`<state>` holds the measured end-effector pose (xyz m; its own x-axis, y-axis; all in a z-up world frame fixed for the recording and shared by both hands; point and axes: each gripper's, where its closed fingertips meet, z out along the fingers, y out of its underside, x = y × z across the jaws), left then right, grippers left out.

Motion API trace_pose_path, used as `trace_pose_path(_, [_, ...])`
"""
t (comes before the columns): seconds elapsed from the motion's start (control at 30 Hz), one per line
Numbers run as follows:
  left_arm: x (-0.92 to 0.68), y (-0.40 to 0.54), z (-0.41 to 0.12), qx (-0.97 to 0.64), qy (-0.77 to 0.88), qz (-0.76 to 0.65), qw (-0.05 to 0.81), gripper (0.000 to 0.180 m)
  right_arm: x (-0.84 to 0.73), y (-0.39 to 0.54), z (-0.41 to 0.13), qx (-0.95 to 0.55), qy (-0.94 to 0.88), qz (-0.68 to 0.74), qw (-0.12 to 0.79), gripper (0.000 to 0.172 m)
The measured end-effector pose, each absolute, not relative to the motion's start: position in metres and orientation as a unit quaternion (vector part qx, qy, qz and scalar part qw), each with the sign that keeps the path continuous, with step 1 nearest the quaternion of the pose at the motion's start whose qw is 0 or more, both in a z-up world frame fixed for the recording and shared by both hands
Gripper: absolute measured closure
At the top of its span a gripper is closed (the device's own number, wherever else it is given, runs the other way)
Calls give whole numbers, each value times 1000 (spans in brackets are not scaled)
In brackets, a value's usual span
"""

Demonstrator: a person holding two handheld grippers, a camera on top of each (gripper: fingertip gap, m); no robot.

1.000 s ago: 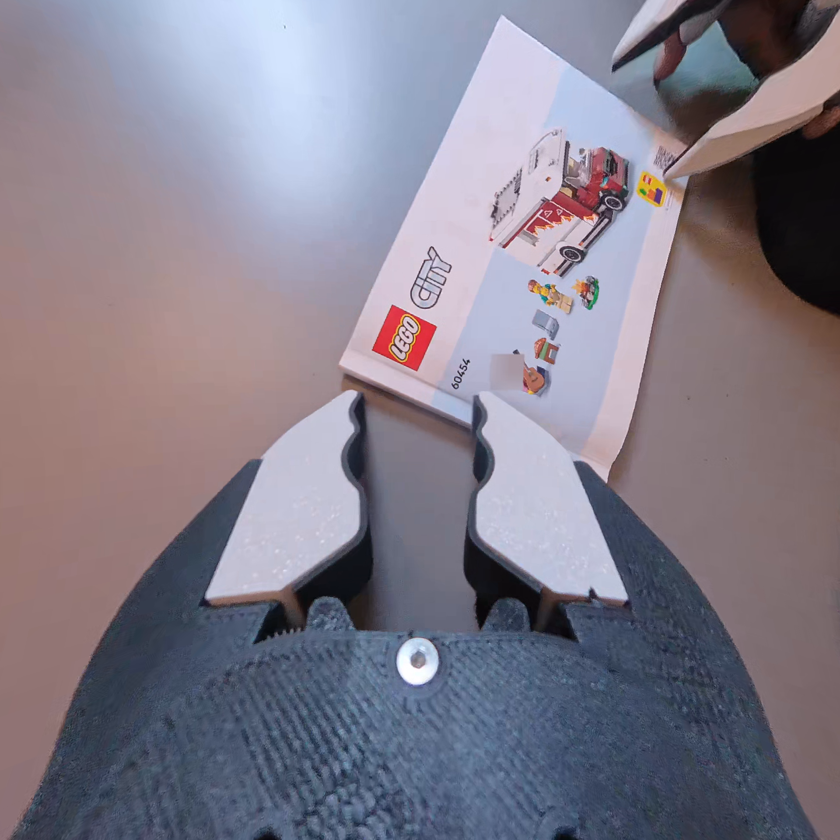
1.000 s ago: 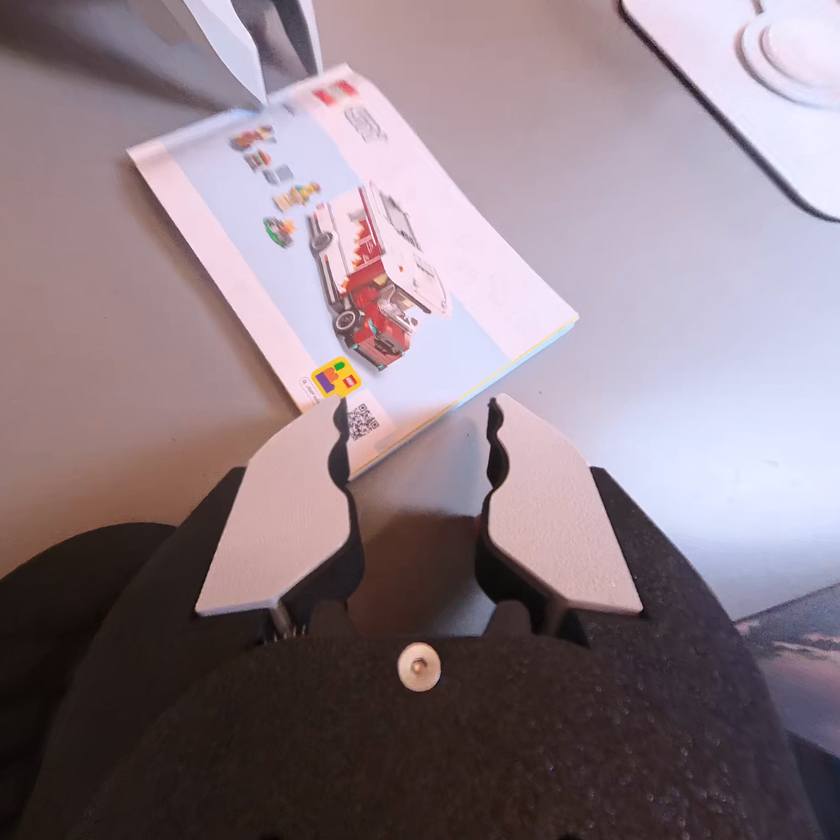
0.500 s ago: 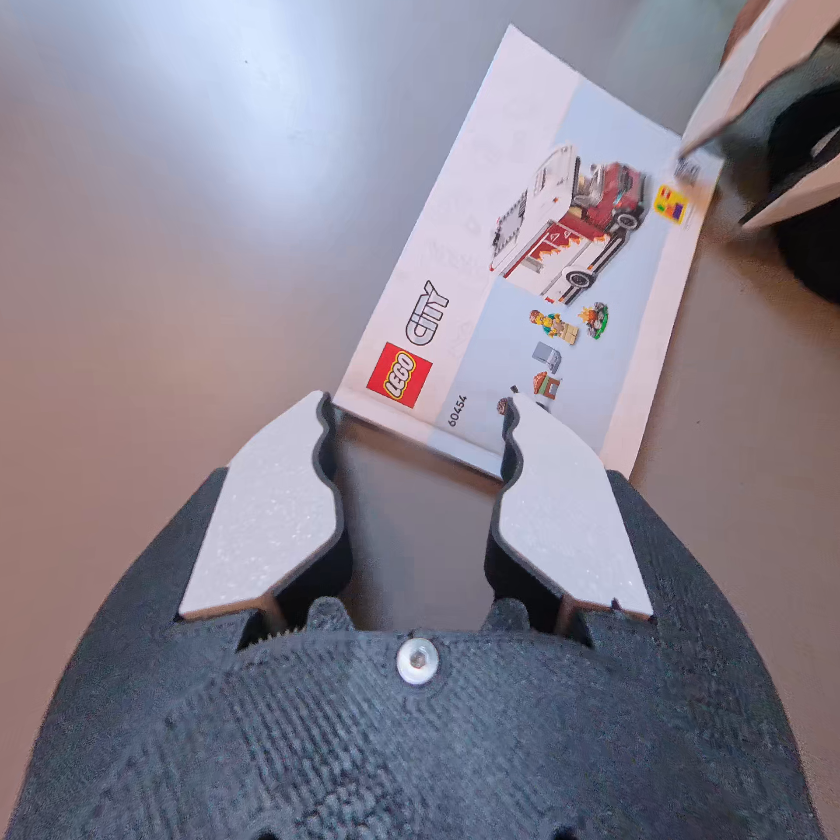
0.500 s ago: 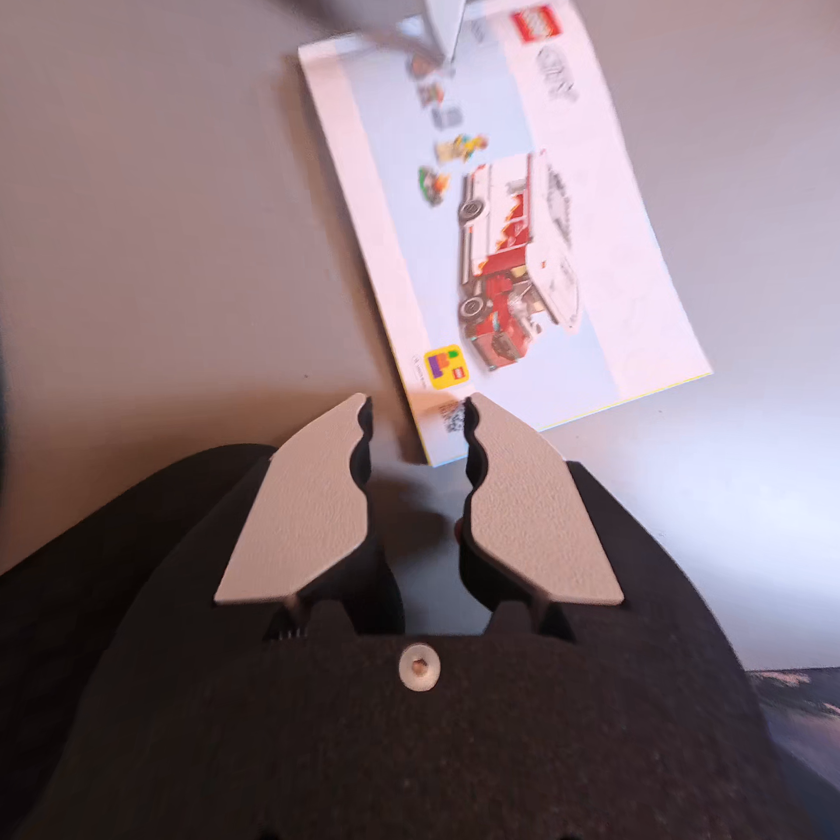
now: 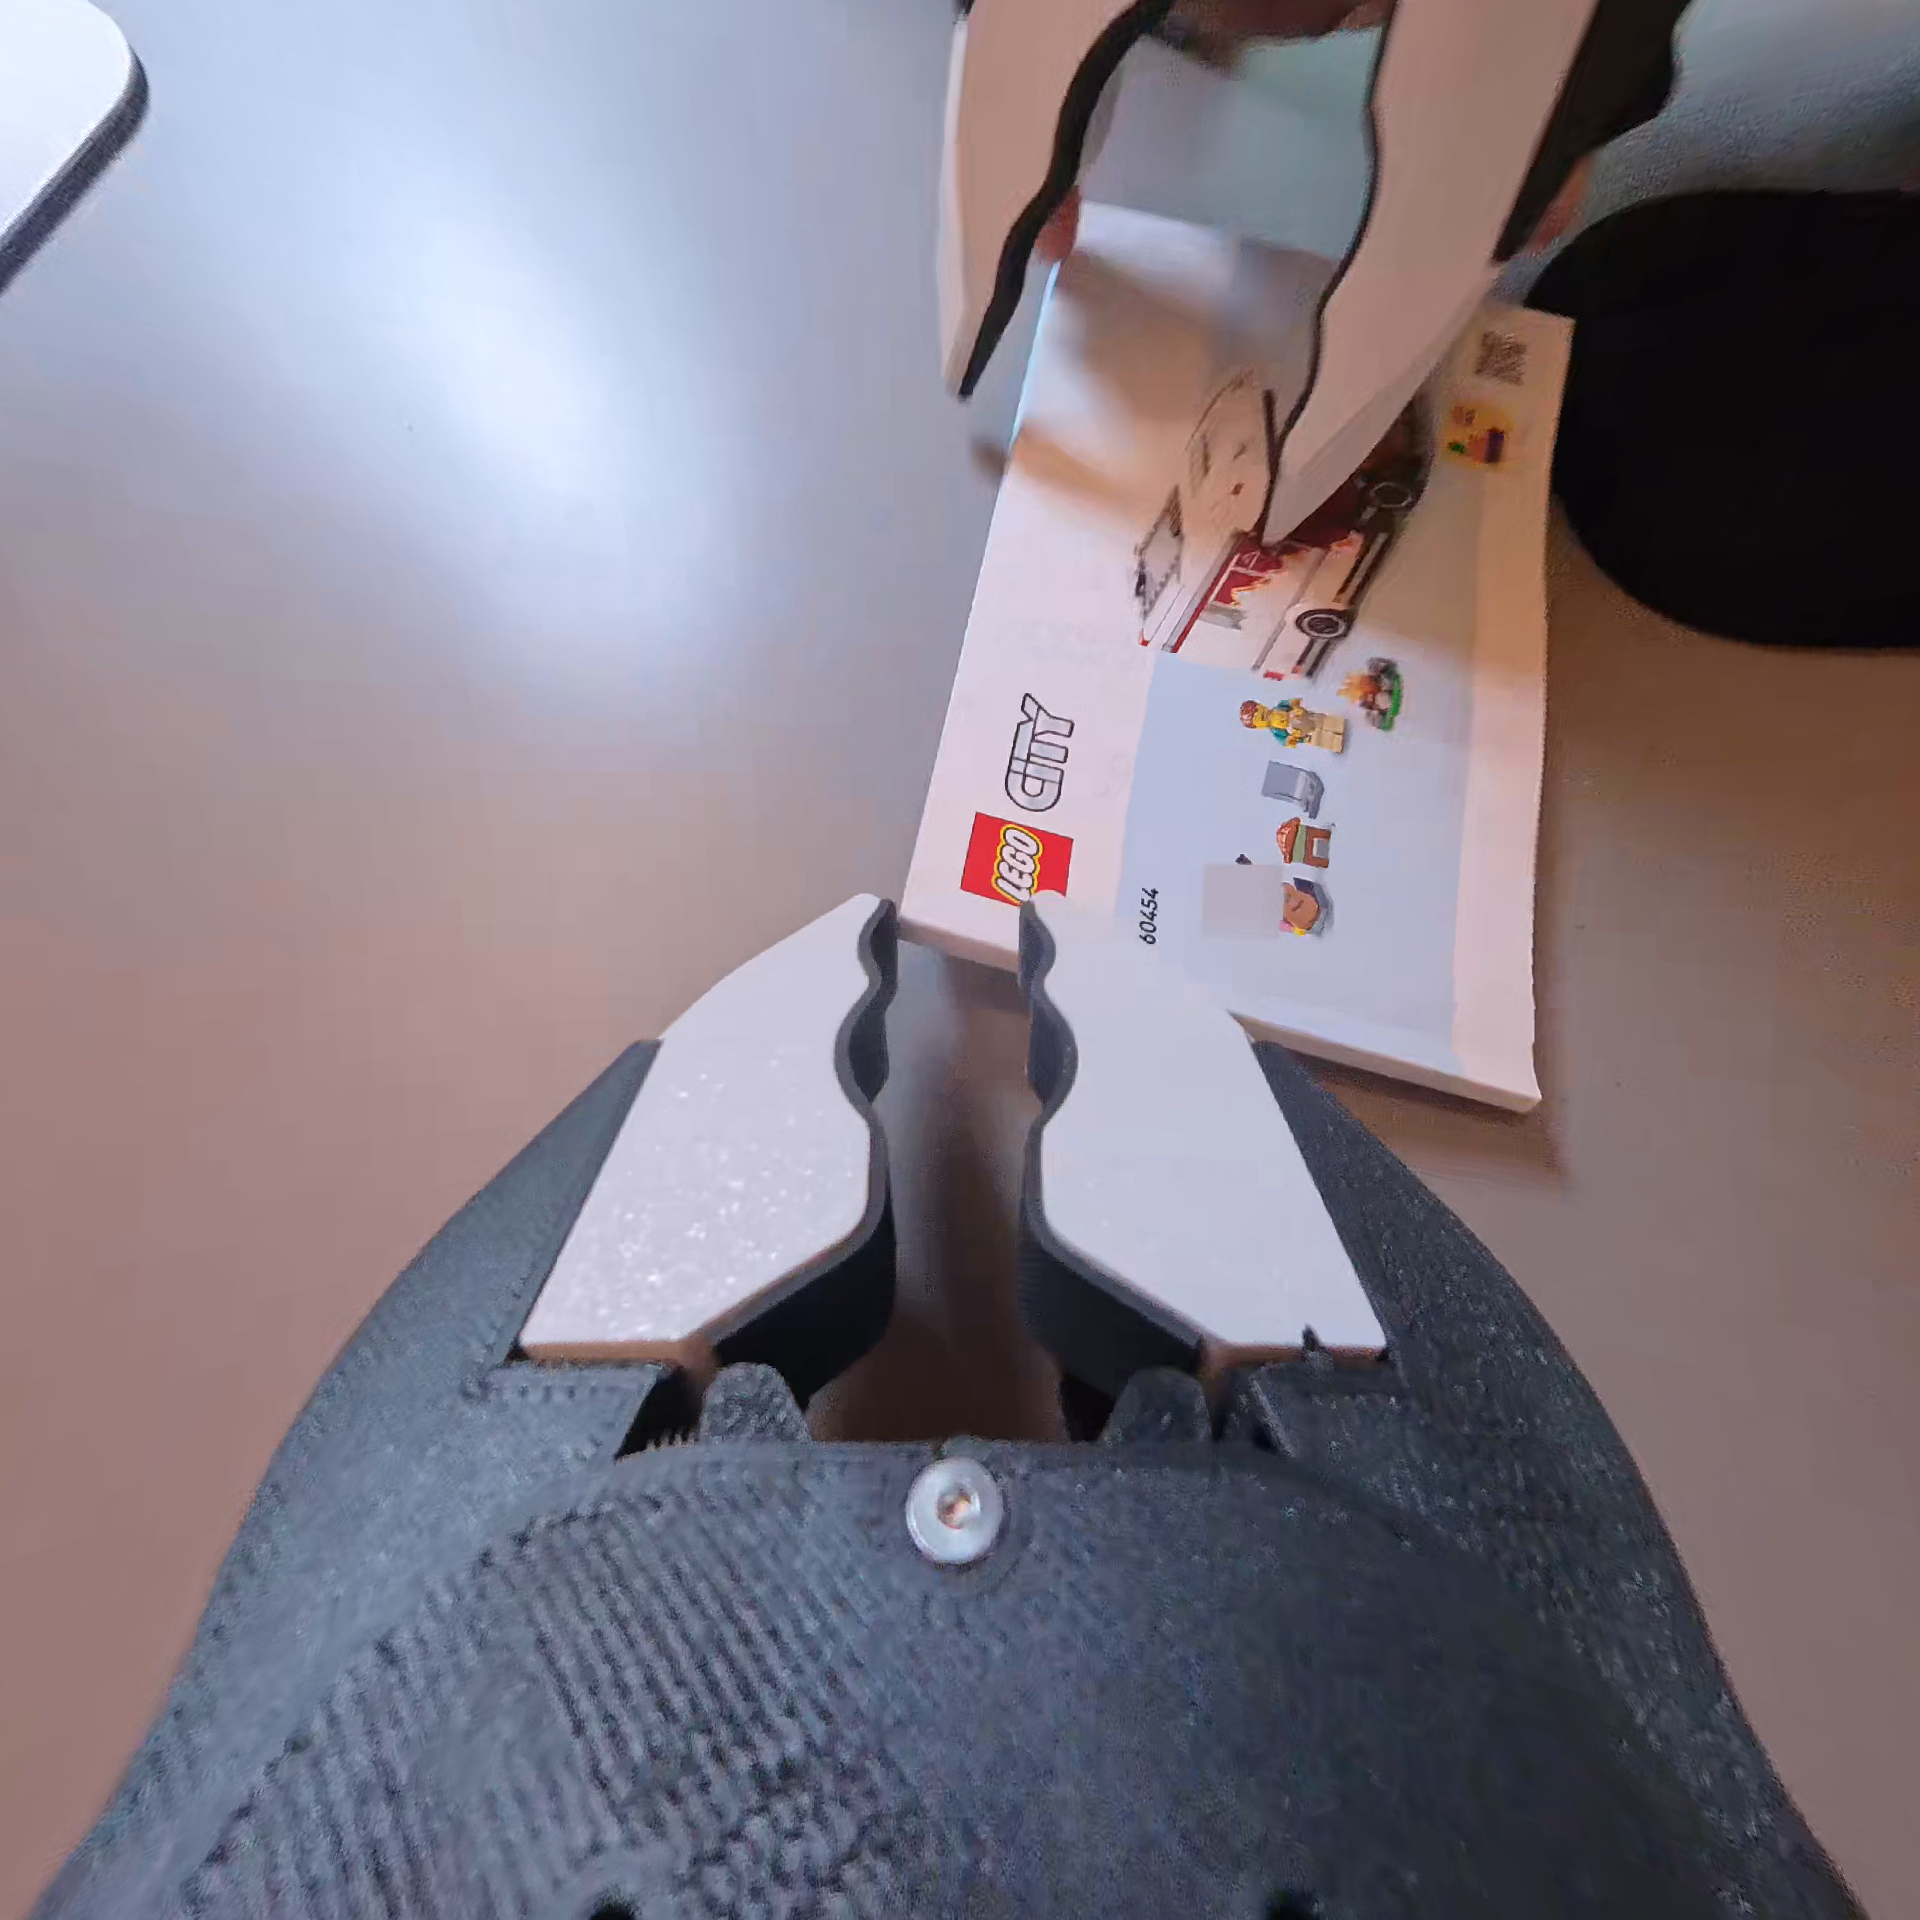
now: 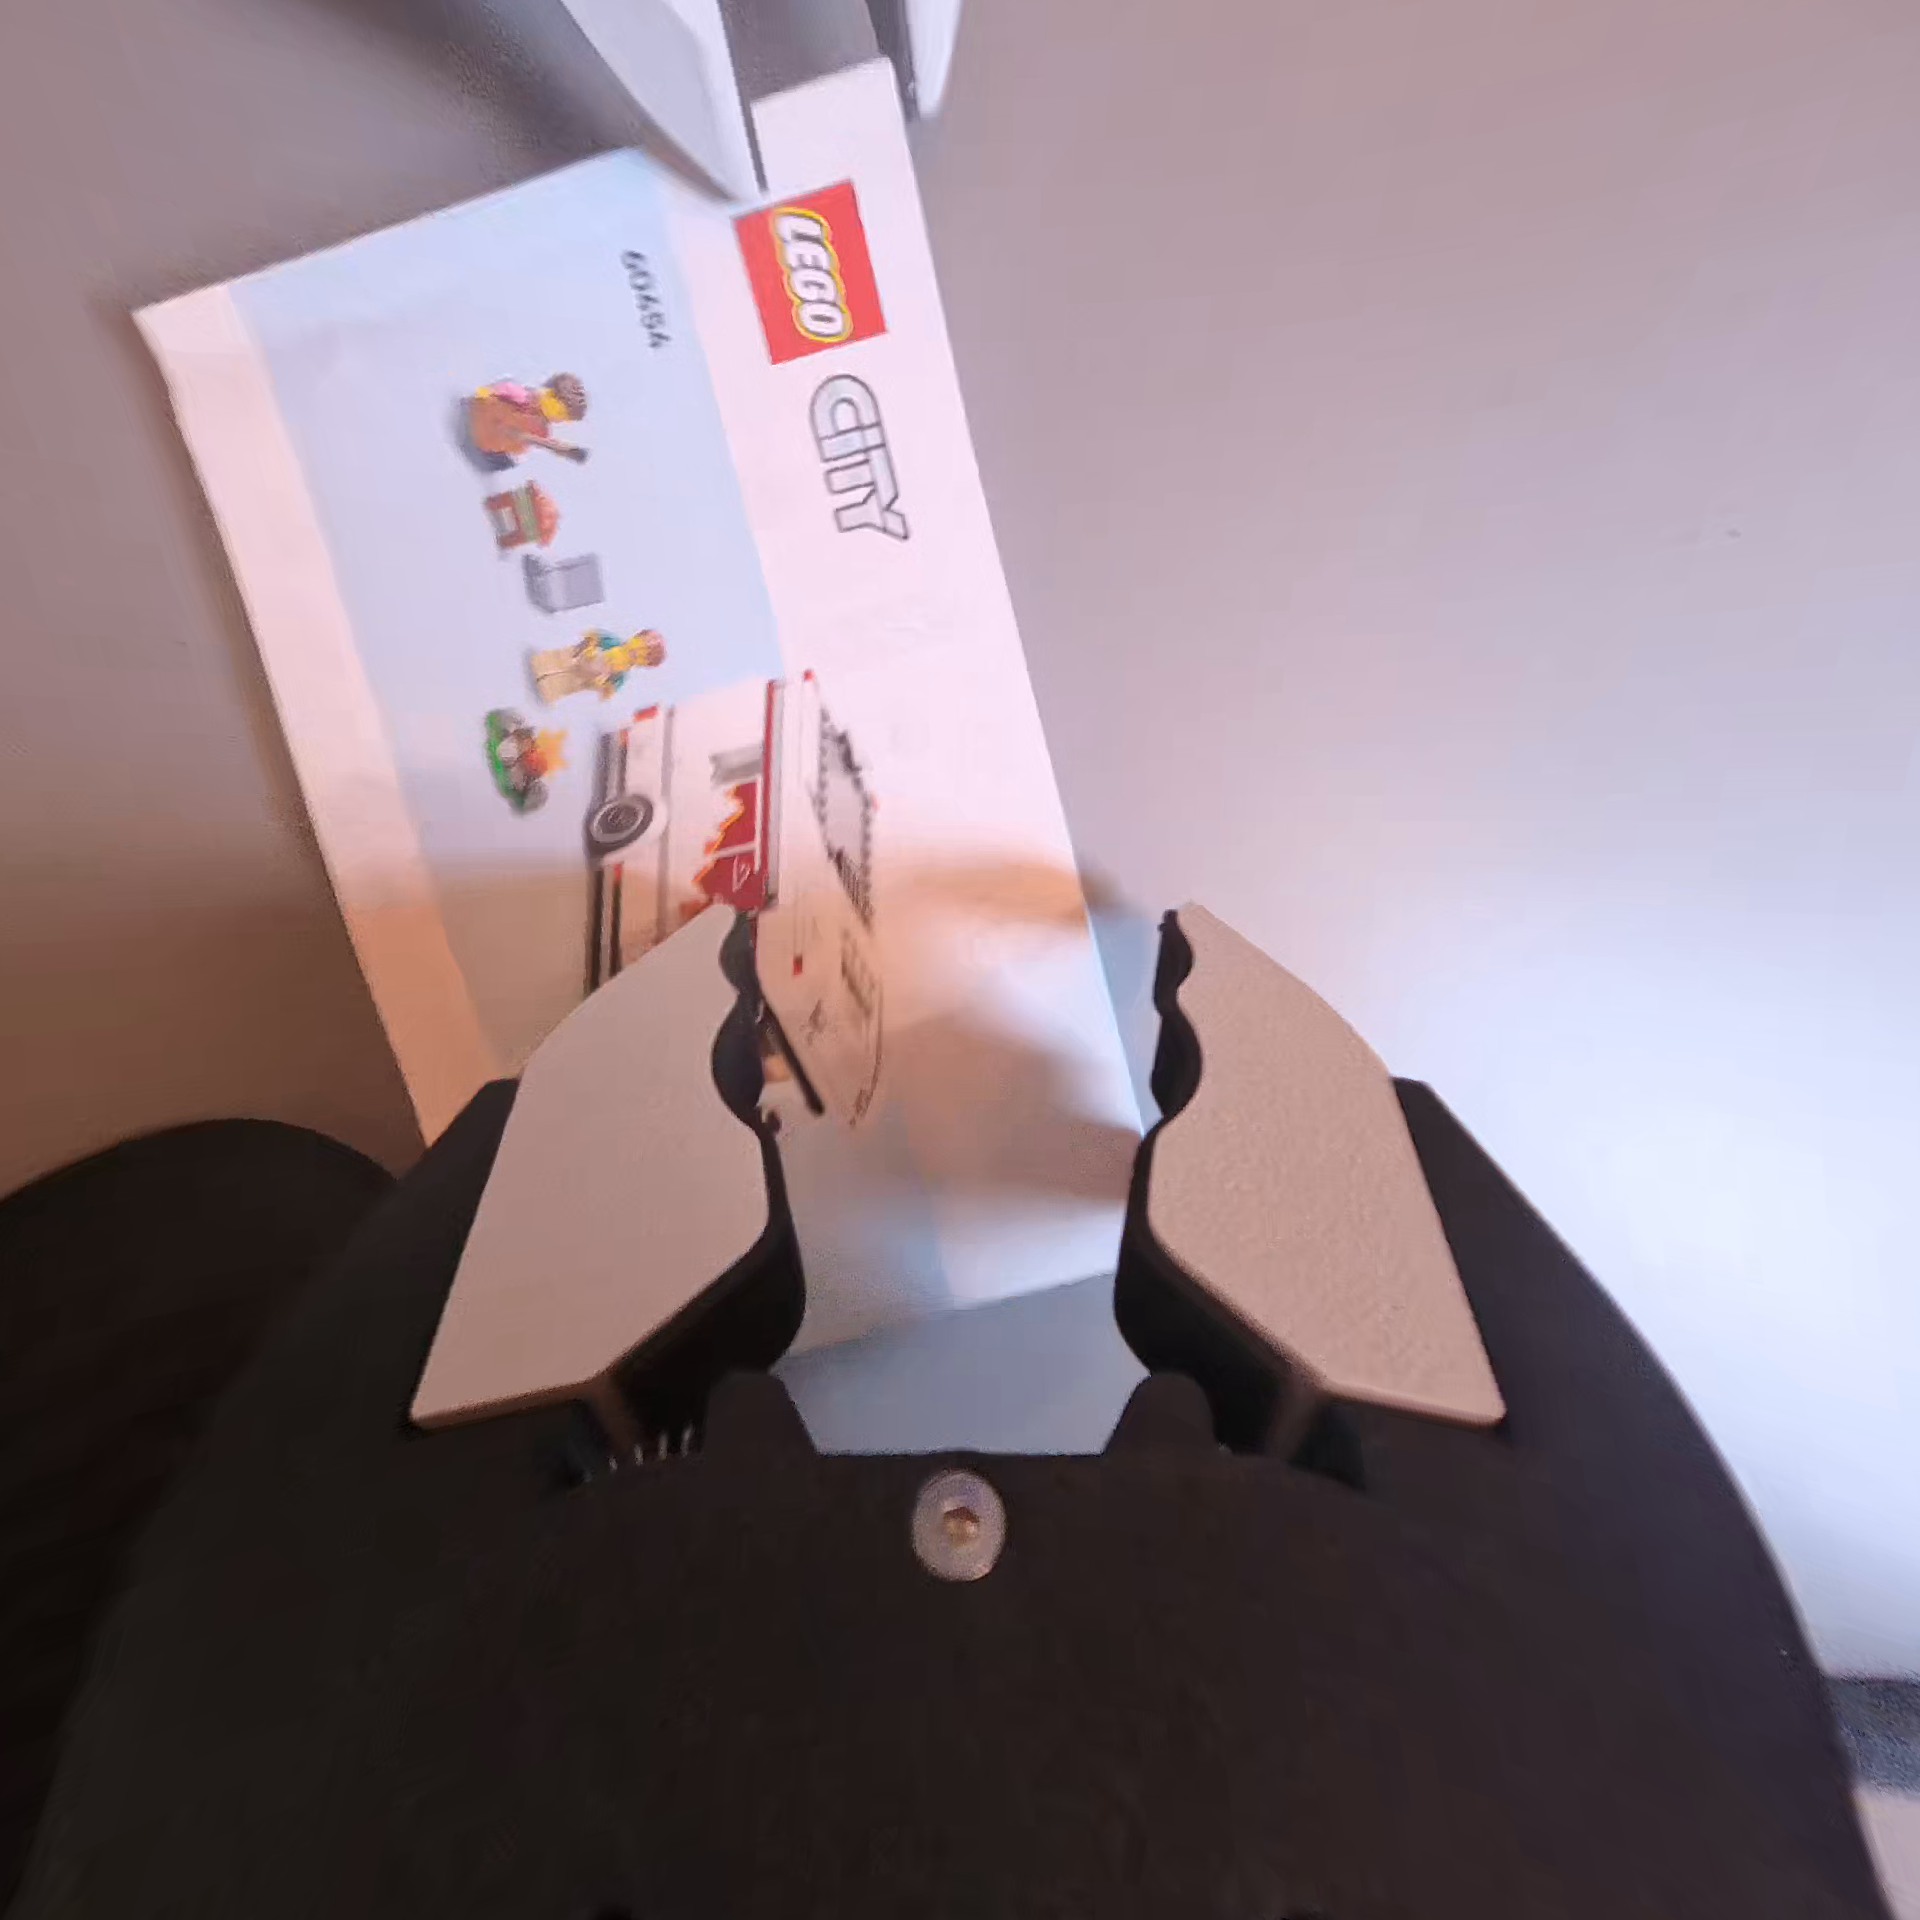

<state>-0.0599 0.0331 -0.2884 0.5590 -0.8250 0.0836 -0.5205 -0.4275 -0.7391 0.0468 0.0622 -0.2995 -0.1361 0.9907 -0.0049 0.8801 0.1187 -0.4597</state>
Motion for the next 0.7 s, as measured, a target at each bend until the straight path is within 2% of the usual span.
trace_pose_path(0.27, [-23,3,-232,-700,463,-322,437,171,22,32,-296,-517,-819,241,63,106])
trace_pose_path(0.33, [-15,-7,-219,-664,494,-314,465,173,19,21,-291,-490,-826,273,45,118])
trace_pose_path(0.37, [-13,-11,-210,-642,504,-311,487,180,18,19,-287,-480,-828,284,48,131])
trace_pose_path(0.43, [-15,-17,-193,-626,498,-320,507,180,15,17,-270,-469,-825,306,74,152])
trace_pose_path(0.47, [-20,-14,-191,-644,484,-315,501,178,17,17,-261,-468,-824,307,87,156])
trace_pose_path(0.53, [-29,-11,-199,-697,453,-320,454,124,24,19,-245,-464,-826,297,122,159])
trace_pose_path(0.57, [-33,-10,-206,-721,437,-330,425,105,28,21,-238,-464,-826,286,144,161])
trace_pose_path(0.63, [-26,-16,-212,-727,408,-386,394,99,34,24,-223,-480,-815,268,186,164])
trace_pose_path(0.7, [0,-28,-213,-716,400,-436,371,106,40,23,-210,-491,-804,242,231,165])
